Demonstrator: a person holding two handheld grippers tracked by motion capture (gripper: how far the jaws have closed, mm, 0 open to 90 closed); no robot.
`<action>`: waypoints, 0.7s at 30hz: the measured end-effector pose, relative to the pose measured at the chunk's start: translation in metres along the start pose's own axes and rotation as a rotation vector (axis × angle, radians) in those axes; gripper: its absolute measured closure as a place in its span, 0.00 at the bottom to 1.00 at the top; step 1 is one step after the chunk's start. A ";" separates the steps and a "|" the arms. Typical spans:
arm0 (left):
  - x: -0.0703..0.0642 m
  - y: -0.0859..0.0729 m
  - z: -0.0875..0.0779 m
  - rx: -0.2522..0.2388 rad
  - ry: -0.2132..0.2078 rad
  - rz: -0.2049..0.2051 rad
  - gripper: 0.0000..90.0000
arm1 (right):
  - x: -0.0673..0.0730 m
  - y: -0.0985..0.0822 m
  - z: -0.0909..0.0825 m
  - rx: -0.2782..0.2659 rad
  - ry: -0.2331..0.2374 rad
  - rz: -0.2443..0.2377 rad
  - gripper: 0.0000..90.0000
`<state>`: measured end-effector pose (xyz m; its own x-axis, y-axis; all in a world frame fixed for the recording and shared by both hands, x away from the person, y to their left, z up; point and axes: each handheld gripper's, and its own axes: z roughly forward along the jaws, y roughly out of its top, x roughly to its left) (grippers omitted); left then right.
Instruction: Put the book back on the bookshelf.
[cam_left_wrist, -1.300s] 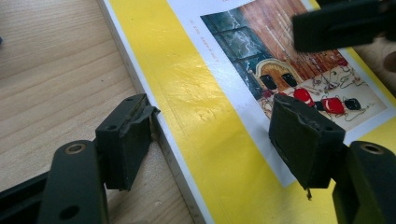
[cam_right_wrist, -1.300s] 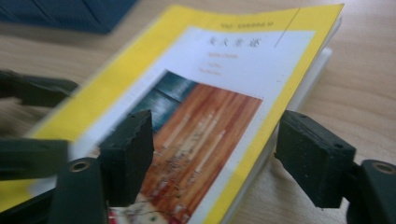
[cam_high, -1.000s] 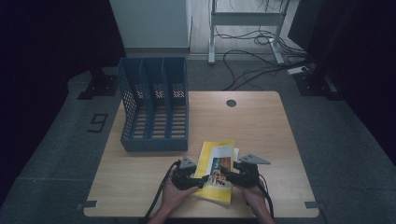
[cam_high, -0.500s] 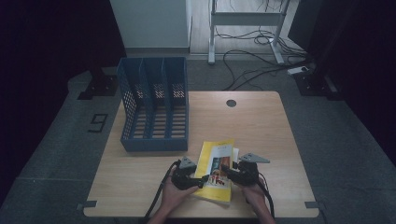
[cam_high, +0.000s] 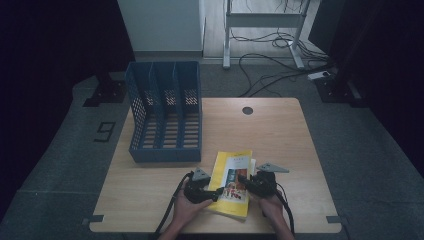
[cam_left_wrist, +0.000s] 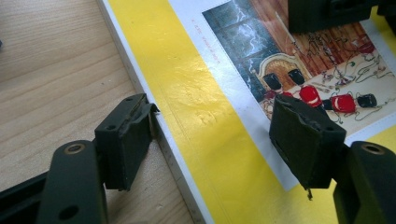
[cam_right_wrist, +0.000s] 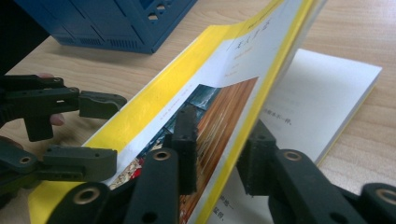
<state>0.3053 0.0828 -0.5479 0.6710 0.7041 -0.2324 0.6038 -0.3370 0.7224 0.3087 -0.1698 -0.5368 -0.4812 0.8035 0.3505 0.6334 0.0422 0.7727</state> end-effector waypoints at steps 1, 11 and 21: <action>0.000 0.000 0.000 0.000 0.000 0.000 0.32 | 0.000 0.001 -0.001 -0.003 0.006 -0.005 0.83; 0.000 0.000 0.000 -0.001 0.001 -0.001 0.32 | 0.002 0.002 -0.002 -0.025 0.018 -0.031 0.88; 0.002 0.000 0.000 0.001 -0.012 -0.004 0.32 | 0.005 0.002 -0.001 -0.053 0.013 -0.046 0.90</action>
<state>0.3068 0.0845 -0.5479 0.6738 0.6979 -0.2427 0.6066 -0.3350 0.7209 0.3067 -0.1664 -0.5328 -0.5175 0.7933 0.3207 0.5774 0.0471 0.8151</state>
